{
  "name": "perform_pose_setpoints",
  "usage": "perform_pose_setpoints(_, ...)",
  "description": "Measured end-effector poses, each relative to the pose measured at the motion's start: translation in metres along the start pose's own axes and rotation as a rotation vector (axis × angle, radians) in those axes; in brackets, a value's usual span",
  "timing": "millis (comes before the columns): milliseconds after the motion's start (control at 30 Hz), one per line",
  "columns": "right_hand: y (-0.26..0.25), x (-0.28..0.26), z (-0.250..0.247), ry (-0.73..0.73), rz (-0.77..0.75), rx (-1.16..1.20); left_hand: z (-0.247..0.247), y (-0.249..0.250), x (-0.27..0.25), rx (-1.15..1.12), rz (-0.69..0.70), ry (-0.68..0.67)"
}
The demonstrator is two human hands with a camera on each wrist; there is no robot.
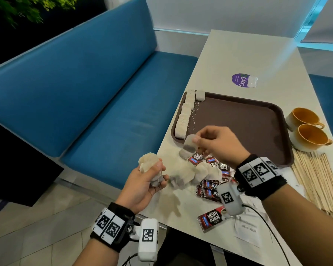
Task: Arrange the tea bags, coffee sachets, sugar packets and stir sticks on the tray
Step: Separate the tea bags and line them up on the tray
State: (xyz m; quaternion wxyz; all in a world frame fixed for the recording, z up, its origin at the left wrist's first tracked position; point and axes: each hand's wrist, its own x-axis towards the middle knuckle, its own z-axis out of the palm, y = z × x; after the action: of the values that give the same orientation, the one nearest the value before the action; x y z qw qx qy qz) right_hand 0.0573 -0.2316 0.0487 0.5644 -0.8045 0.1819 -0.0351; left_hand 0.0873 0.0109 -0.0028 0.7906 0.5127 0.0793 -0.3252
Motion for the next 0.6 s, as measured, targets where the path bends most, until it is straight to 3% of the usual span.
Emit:
perform_pose_setpoints(233,-0.004,0.046,-0.055,0.214,-0.030,-0.009,0.043,0.018,0.036,0.058,0.017,-0.069)
perform_pose_setpoints(500,-0.001,0.126,-0.077,0.219,-0.047,-0.210,0.088,0.038,0.096,0.118,0.029,-0.080)
perform_pose_setpoints(600,0.004,0.156,-0.077,0.144,-0.027,-0.213,0.097,0.041,0.114,0.125,0.040,-0.075)
